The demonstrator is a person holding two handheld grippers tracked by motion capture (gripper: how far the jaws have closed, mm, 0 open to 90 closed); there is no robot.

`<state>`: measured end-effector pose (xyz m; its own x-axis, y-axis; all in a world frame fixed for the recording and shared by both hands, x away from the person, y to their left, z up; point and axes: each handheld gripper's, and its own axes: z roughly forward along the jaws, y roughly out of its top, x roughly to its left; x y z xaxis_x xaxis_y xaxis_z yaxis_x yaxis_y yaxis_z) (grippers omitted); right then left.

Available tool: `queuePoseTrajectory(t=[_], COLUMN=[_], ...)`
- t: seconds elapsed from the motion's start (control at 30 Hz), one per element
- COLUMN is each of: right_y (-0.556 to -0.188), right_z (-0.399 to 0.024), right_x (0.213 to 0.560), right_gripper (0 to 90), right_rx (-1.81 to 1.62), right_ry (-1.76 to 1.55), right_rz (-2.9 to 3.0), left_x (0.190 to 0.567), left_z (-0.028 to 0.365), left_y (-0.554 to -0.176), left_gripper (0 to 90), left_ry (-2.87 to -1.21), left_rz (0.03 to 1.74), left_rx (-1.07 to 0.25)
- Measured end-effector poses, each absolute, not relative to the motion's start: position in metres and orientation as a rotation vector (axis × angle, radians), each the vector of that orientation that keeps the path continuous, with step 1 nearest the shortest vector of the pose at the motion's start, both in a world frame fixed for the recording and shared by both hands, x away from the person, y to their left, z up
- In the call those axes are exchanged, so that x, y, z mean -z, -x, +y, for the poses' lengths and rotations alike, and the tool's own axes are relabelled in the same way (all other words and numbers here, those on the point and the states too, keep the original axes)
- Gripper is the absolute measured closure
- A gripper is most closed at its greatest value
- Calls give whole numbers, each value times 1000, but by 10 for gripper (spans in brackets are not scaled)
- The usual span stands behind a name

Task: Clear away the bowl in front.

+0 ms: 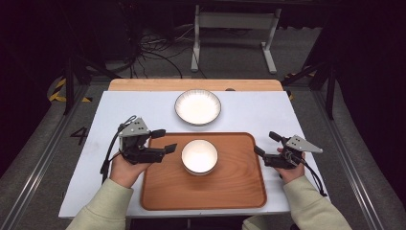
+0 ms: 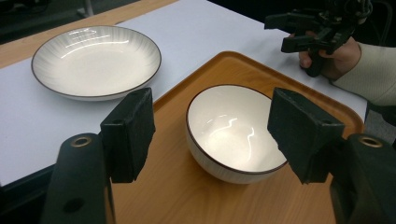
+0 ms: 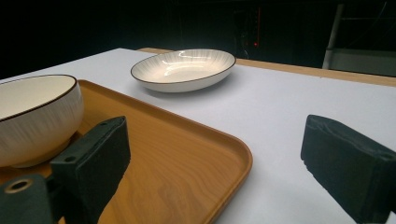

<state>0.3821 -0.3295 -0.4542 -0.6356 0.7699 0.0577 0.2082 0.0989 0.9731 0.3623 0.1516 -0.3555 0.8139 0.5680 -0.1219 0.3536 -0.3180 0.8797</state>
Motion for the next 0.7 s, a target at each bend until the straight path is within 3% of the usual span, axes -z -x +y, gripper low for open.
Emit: queuePoseTrajectory(t=[0.7], right_y=[-382], right_z=[-329], right_x=[454], right_gripper=[88], right_rx=[-1561], right_ry=[-957], right_rz=[1913], left_x=[389], left_z=[211], left_y=[-335], left_gripper=[230], left_ry=[-1769], left_rz=[738], left_rx=[-370])
